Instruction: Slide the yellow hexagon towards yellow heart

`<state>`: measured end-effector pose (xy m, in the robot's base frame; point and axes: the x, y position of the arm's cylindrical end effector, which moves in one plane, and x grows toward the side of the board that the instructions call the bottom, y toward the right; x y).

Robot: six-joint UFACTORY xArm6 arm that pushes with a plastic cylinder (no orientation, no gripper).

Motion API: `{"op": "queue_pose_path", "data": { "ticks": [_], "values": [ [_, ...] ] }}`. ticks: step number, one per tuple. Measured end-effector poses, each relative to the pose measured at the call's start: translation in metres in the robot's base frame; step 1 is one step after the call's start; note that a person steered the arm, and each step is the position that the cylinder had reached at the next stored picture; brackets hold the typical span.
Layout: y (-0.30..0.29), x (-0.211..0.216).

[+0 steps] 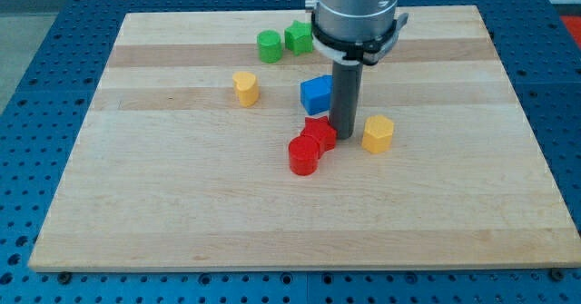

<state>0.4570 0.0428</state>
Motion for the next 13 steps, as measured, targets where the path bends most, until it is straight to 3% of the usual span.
{"op": "queue_pose_path", "data": {
  "ticks": [3,6,9,11,13],
  "values": [
    [-0.028,0.045],
    [0.089,0.036],
    [0.038,0.020],
    [0.056,-0.009],
    [0.022,-0.015]
  ]
}}
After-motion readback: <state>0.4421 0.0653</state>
